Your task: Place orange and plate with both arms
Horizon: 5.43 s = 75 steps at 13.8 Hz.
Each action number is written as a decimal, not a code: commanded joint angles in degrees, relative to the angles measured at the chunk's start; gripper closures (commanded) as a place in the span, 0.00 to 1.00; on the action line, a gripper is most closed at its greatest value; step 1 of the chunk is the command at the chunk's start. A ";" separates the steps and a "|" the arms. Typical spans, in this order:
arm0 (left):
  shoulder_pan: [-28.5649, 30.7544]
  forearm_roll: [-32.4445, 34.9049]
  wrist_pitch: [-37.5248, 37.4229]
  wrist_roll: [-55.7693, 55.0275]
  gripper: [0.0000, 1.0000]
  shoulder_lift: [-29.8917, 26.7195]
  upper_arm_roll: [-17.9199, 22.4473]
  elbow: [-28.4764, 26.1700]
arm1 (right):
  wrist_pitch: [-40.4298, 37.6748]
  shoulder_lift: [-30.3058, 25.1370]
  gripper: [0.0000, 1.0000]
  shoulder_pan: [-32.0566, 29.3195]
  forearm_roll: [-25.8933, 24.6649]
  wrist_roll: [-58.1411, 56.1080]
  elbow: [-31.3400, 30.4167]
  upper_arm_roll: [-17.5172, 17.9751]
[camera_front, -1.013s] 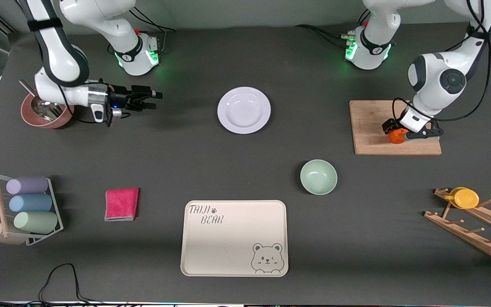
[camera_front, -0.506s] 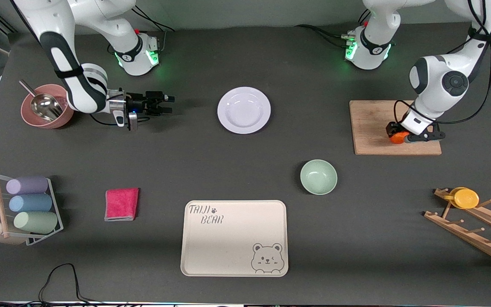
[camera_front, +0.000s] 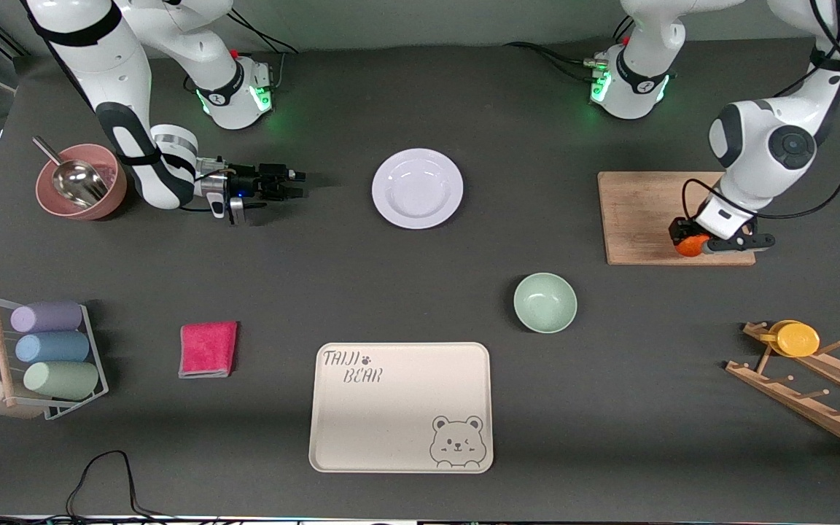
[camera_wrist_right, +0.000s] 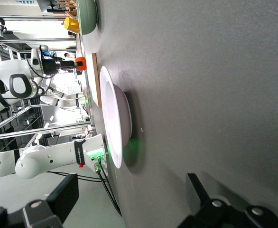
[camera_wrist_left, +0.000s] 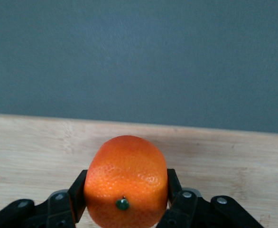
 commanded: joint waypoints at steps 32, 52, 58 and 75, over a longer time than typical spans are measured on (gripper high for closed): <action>-27.68 -7.75 -46.29 -61.10 1.00 14.00 -26.53 55.38 | -0.72 5.44 0.60 0.17 1.70 -6.12 3.52 0.81; -41.41 2.97 -6.80 -75.18 1.00 25.96 -26.09 32.50 | -1.51 5.53 0.59 0.17 3.28 -8.15 3.87 1.34; -41.41 2.98 -6.62 -76.40 0.00 26.14 -26.18 32.77 | -1.51 5.61 0.59 0.17 4.25 -8.15 3.87 2.48; -2.34 2.01 -50.73 -34.79 0.00 8.03 -25.47 53.42 | 1.12 8.16 0.59 5.69 30.86 -8.32 6.77 17.06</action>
